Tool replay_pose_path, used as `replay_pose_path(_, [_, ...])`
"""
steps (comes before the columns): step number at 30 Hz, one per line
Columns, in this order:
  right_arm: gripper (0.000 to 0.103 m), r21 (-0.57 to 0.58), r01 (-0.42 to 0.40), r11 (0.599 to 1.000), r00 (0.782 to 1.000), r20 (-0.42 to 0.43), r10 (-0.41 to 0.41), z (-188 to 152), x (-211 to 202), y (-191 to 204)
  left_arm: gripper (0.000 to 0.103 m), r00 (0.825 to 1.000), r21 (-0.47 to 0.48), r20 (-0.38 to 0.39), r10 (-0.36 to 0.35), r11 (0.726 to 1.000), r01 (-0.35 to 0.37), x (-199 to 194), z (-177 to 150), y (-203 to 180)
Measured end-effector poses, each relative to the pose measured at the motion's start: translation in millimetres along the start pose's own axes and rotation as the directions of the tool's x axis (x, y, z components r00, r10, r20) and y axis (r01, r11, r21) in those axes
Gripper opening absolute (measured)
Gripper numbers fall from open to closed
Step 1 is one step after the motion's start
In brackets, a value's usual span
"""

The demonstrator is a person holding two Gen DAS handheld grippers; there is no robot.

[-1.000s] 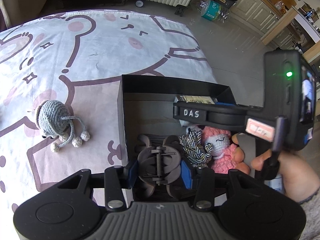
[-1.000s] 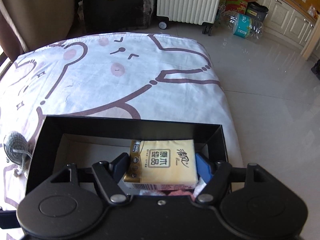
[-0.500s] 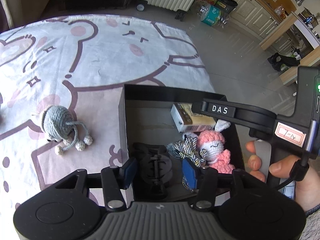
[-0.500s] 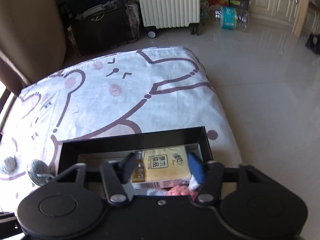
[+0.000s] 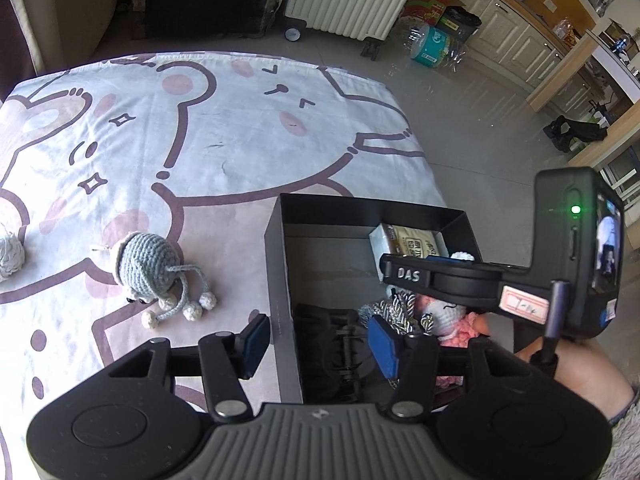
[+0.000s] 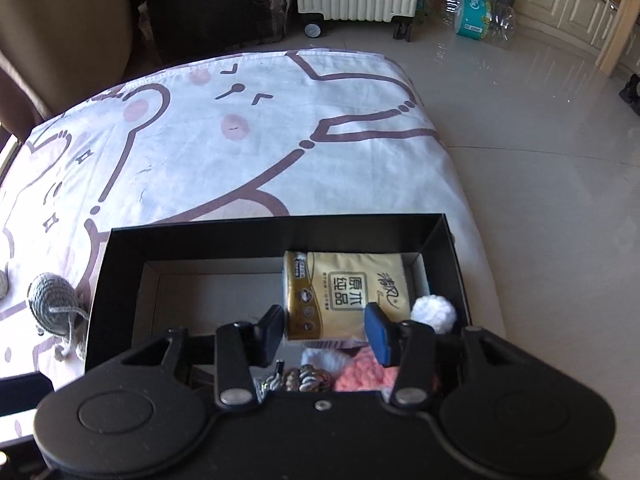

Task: Organize objects
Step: 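Open the left tool to release the claw clip while the right tool releases the tissue pack, then withdraw both tools from the box toward the grey mouse and yarn ball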

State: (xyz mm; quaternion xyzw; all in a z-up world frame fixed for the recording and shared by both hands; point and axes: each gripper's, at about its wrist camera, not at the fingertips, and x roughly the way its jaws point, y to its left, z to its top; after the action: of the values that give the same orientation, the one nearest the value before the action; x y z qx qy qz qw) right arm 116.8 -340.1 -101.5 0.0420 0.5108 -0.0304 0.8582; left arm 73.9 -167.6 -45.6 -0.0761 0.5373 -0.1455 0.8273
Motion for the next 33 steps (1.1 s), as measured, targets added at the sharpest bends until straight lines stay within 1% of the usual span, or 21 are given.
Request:
replay_pose_path(4, [0.045,0.062,-0.024,0.998,1.0,0.007,0.023,2,-10,-7,0.055,1.0,0.001,0.0,0.002,1.0,-0.002,1,1,3])
replay_pose_path(7, [0.045,0.096,-0.055,0.994,0.998,0.035,0.052,1,-25,-10,0.055,1.0,-0.006,-0.003,0.005,1.0,-0.005,1,1,5])
replay_pose_path(11, [0.045,0.103,-0.049,0.994,0.998,0.053,0.043,-4,-44,-11,0.055,1.0,-0.005,-0.006,0.009,1.0,-0.009,1,2,6])
replay_pose_path(14, [0.045,0.128,-0.052,0.99,0.997,0.061,0.045,-9,-54,-15,0.056,1.0,0.0,-0.005,0.013,1.0,-0.013,0,2,7])
replay_pose_path(17, [0.046,0.144,-0.055,0.988,0.996,0.075,0.044,-15,-65,-19,0.063,1.0,0.015,-0.005,0.026,1.0,-0.026,-1,3,7])
replay_pose_path(21, [0.048,0.136,-0.056,0.989,0.994,0.099,0.042,-20,-78,-16,0.067,0.999,0.041,0.003,0.054,0.998,-0.054,-1,4,6])
replay_pose_path(23, [0.052,0.123,-0.054,0.991,0.993,0.114,0.04,-22,-85,-13,0.069,0.998,0.05,0.005,0.064,0.997,-0.064,-1,4,7])
replay_pose_path(26, [0.053,0.112,-0.051,0.992,0.99,0.133,0.036,-25,-95,-12,0.07,0.997,0.063,0.007,0.083,0.995,-0.084,-1,4,8])
replay_pose_path(33, [0.059,0.106,-0.009,0.994,0.989,0.15,-0.007,-36,-106,-12,0.083,0.993,0.095,0.015,0.116,0.989,-0.117,0,3,11])
